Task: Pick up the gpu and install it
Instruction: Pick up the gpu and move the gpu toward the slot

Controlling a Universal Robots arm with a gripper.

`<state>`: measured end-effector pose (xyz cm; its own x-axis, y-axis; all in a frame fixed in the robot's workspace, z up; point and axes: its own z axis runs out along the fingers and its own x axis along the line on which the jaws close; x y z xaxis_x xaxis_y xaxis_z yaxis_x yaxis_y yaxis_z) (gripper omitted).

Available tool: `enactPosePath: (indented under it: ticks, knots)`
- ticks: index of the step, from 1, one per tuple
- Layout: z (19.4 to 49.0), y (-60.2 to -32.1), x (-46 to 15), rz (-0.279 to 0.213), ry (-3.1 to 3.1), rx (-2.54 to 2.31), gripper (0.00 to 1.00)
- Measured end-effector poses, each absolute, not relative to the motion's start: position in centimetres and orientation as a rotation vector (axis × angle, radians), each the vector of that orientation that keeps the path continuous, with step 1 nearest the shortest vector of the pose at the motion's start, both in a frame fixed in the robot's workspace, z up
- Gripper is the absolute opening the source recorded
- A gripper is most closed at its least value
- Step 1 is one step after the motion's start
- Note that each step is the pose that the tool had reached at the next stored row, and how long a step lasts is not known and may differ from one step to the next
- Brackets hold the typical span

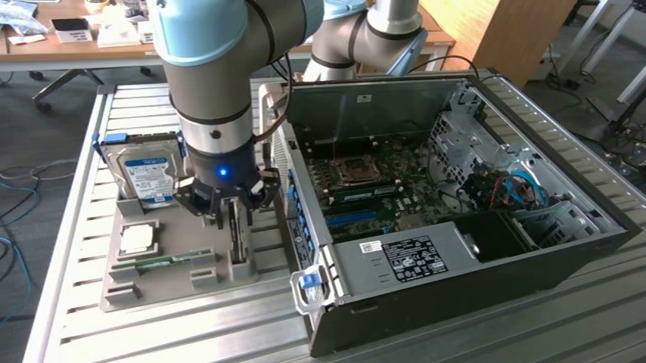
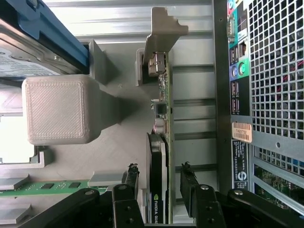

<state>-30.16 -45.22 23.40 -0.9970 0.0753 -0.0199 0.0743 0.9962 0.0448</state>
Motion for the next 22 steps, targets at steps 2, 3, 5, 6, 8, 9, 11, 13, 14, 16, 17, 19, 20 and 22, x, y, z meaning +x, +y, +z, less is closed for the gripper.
enactPosePath:
  ticks: [2, 3, 5, 6, 8, 9, 11, 13, 14, 16, 17, 19, 20, 22]
  knots:
    - [23.39, -45.22, -30.11, 0.069, 3.117, 0.117, 0.49]
    - [23.39, -45.22, -30.11, 0.069, 3.117, 0.117, 0.49]
    - [23.4, -45.22, -30.11, 0.069, 3.117, 0.117, 0.49]
    - [23.39, -45.22, -30.1, 0.069, 3.117, 0.117, 0.49]
    - [23.39, -45.22, -30.1, 0.069, 3.117, 0.117, 0.49]
    - [23.39, -45.22, -30.1, 0.069, 3.117, 0.117, 0.49]
    - [23.39, -45.22, -30.1, 0.069, 3.117, 0.117, 0.49]
    - [23.39, -45.22, -30.1, 0.069, 3.117, 0.117, 0.49]
    - [23.39, -45.22, -30.1, 0.069, 3.117, 0.117, 0.49]
    - [23.39, -45.22, -30.1, 0.069, 3.117, 0.117, 0.47]
    - [23.39, -45.22, -30.1, 0.069, 3.117, 0.117, 0.47]
    - [23.39, -45.22, -30.1, 0.069, 3.117, 0.117, 0.41]
    - [23.39, -45.22, -30.1, 0.069, 3.117, 0.117, 0.41]
    - [23.39, -45.22, -30.1, 0.069, 3.117, 0.117, 0.41]
